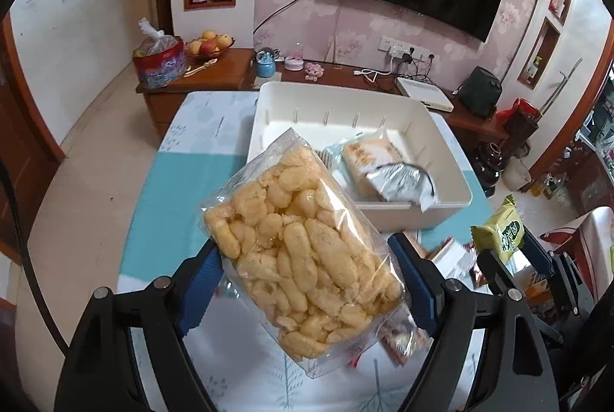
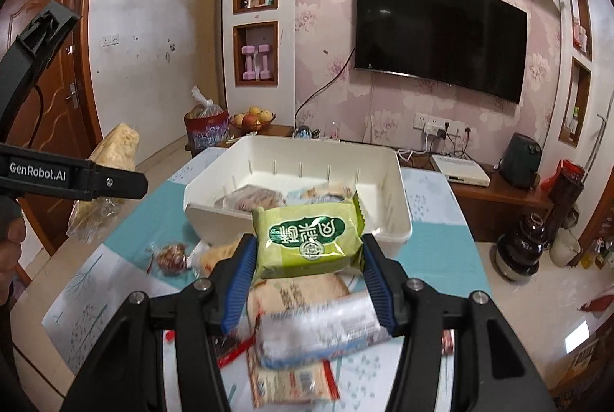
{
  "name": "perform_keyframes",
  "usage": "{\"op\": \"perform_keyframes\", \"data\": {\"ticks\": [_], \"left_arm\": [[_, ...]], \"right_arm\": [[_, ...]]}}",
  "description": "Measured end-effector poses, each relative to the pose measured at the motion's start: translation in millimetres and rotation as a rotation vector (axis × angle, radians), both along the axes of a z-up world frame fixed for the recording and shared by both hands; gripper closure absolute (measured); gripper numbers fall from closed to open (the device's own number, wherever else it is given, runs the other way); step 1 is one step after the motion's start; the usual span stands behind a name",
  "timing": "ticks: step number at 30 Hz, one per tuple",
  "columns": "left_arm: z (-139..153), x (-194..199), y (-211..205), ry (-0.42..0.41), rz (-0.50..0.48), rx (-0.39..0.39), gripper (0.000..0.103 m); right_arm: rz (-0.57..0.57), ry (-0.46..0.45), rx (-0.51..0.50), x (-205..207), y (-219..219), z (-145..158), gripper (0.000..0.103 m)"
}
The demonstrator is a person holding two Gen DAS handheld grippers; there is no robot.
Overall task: Organize snacks
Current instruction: 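Carry both snacks over the white bin and open both grippers to drop them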
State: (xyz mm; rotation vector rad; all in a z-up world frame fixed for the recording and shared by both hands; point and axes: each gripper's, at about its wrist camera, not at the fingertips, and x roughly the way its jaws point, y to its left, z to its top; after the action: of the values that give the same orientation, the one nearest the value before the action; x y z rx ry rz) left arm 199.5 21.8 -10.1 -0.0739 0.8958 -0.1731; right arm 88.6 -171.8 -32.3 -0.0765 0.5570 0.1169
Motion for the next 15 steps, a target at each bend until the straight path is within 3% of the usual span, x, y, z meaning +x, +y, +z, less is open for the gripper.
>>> {"op": "perform_keyframes", "data": {"ticks": [6, 15], "left_arm": [[-6, 31, -12, -0.02, -0.013, 0.003, 0.02], [-33, 70, -29, -0.113, -0.032, -0.03, 0.02]], "right_arm": [[-0.009, -0.023, -0.003, 29, -3, 1, 0.048], [-0.018, -0.061, -0.035, 75, -11, -14, 0.048]]}}
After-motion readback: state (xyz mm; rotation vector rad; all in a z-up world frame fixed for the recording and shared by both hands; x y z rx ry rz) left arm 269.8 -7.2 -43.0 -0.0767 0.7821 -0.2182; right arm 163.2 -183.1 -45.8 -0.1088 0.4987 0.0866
